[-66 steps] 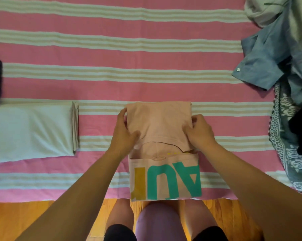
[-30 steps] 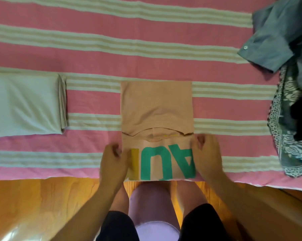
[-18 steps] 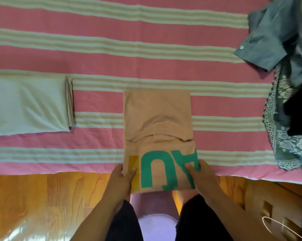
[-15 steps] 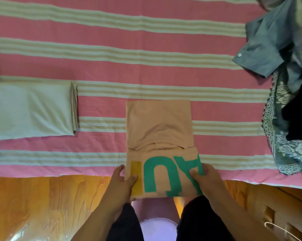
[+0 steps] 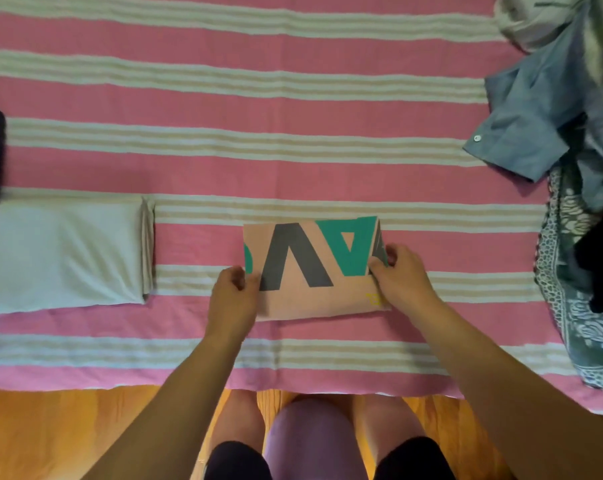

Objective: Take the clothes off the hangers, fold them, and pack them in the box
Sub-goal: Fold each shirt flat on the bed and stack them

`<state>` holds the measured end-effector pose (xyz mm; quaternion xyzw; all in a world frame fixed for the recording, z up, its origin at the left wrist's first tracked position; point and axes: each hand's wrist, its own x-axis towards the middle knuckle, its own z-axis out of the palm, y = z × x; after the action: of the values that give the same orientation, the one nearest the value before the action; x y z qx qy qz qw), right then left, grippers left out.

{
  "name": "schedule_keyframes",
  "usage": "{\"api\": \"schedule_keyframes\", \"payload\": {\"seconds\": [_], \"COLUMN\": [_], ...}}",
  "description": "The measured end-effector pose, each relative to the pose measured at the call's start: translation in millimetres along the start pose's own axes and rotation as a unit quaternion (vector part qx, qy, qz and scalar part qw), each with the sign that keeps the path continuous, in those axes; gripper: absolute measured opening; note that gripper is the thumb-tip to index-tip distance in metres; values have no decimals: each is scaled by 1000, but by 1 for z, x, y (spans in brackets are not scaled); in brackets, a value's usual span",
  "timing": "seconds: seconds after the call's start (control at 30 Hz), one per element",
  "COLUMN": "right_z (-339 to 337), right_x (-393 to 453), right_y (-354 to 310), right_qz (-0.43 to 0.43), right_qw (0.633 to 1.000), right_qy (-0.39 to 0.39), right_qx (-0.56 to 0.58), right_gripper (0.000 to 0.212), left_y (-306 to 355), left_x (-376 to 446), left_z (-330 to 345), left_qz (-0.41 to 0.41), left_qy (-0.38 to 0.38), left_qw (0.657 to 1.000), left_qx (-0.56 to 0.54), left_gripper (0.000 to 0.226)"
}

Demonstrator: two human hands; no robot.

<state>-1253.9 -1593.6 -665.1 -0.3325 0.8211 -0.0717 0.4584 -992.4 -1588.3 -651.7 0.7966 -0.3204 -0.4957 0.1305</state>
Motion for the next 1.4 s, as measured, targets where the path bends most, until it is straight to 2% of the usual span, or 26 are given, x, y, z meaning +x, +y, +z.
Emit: {"api": "schedule_keyframes", "payload": {"seconds": [0.1, 0.17, 0.33, 0.5, 0.57, 0.63, 0.7, 0.73, 0.8, 0.87, 0.93, 1.03, 1.07, 1.13, 1.23, 1.33, 1.4], "right_z": [16, 23, 29, 27, 29, 31, 32, 34, 40, 49, 52, 36, 28, 15, 9, 16, 19], "right_x": [2, -6, -29, -32, -26, -24, -29, -33, -42, -39, -14, 35, 47, 62, 66, 59, 45], "right_y": [9, 18, 38, 51, 49, 43, 34, 29, 12, -7, -20, -23, -18, -10, -8, -17, -24], "right_qz": [-7, -22, -45, -4, 18, 40, 33, -1, -117, -267, -348, -357, -371, -379, -340, -308, -290], "right_qw": [998, 996, 993, 995, 996, 996, 992, 983, 953, 910, 873, 866, 864, 868, 891, 912, 926], "right_qy": [50, 83, 104, 77, 69, 72, 112, 147, 196, 181, 145, 124, 119, 85, 41, 75, 147], "right_qx": [31, 5, 23, 68, 56, 23, -55, -111, -199, -261, -310, -326, -319, -309, -298, -259, -192], "right_gripper": [25, 21, 7, 23, 25, 22, 12, 17, 41, 52, 52, 29, 19, 18, 22, 22, 28], "left_y": [-11, -17, -31, -54, -62, -59, -42, -32, -12, -3, 8, 19, 19, 17, 21, 30, 35], "left_x": [1, -5, -17, -23, -17, -5, 2, 3, 6, 12, 29, 63, 73, 89, 97, 89, 66], "left_z": [16, 22, 20, 9, 6, 5, 9, 13, 26, 43, 51, 35, 23, -1, -16, -5, 15], "left_qz": [20, 21, 10, -9, 39, 97, 158, 211, 340, 413, 400, 341, 334, 347, 352, 279, 319], "left_qy": [55, 77, 29, 13, 13, 49, 107, 117, 86, 48, 72, 97, 66, -12, -43, 41, 88], "left_qw": [997, 996, 998, 998, 997, 987, 964, 943, 878, 827, 832, 853, 855, 843, 823, 839, 838], "left_qx": [50, 42, 46, 53, 69, 120, 187, 229, 326, 379, 378, 383, 391, 410, 444, 465, 435], "left_gripper": [18, 16, 21, 29, 38, 33, 21, 26, 40, 45, 41, 36, 42, 47, 38, 28, 38]}}
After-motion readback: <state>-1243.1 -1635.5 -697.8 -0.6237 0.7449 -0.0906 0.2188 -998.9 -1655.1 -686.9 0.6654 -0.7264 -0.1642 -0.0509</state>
